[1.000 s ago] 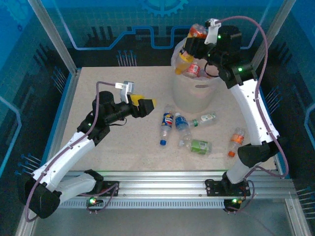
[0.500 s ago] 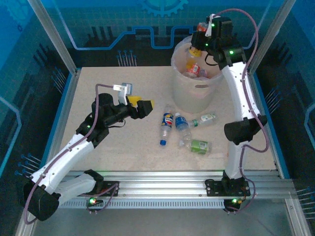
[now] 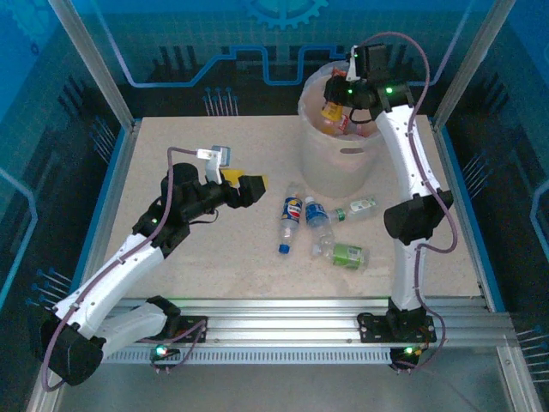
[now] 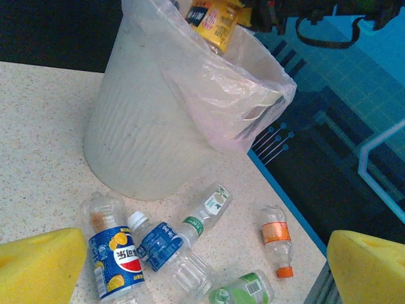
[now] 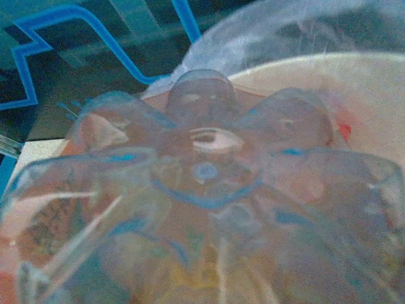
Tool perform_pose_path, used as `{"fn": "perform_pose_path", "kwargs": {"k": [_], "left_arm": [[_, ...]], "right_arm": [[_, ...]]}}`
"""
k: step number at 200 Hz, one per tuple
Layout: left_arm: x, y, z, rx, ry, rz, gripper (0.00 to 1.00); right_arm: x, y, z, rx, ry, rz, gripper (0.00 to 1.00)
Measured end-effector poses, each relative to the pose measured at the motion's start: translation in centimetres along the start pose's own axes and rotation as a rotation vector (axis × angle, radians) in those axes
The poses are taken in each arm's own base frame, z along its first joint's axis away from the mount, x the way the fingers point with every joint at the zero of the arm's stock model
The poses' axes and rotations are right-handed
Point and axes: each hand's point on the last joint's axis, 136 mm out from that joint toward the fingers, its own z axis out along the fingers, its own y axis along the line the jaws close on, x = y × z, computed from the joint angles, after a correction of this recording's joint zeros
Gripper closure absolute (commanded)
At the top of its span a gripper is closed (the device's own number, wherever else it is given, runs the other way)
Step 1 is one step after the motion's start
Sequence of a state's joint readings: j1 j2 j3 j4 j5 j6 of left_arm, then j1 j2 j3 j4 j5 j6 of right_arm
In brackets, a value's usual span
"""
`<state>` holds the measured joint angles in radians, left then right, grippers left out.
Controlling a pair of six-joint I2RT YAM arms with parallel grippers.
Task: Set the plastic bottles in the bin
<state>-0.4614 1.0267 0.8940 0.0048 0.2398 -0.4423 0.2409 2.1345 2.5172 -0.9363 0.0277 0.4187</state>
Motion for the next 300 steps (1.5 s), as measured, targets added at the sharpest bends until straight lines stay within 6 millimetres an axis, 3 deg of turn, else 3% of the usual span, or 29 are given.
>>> {"fn": "perform_pose_path", "kwargs": {"k": [49, 109, 167, 203, 236, 274, 300], "left_arm": [[0.1, 0.2, 0.2, -0.004, 0.005, -0.002, 0.01], [0.4, 0.5, 0.4, -0.013, 0.014, -0.006, 0.01], [2.1, 2.1, 1.3, -0.069, 0.078, -0.033, 0.01], [3.1, 2.9, 1.8, -0.089, 0.113, -0.046, 0.01], [3.4, 3.2, 2.0, -0.096, 0.125, -0.051, 0.01], [4.4, 3.4, 2.7, -0.101, 0.157, -0.057, 0.01], [5.5, 3.6, 3.4, -0.105, 0.191, -0.06, 0.01]], "right_arm": [[2.7, -0.2, 2.9, -0.024, 0.1, 0.031, 0.52], [3.9, -1.3, 4.9, -0.02, 0.151, 0.055, 0.23], [2.6, -1.4, 3.6, -0.023, 0.126, 0.035, 0.11], [1.4, -1.3, 1.5, -0.007, 0.083, -0.001, 0.16], [-0.1, -1.2, -0.4, -0.015, 0.035, -0.021, 0.32], [-0.9, -0.8, -0.6, -0.058, 0.01, -0.012, 0.49], [-1.3, -0.1, -0.6, -0.104, -0.001, 0.0, 0.52]]}}
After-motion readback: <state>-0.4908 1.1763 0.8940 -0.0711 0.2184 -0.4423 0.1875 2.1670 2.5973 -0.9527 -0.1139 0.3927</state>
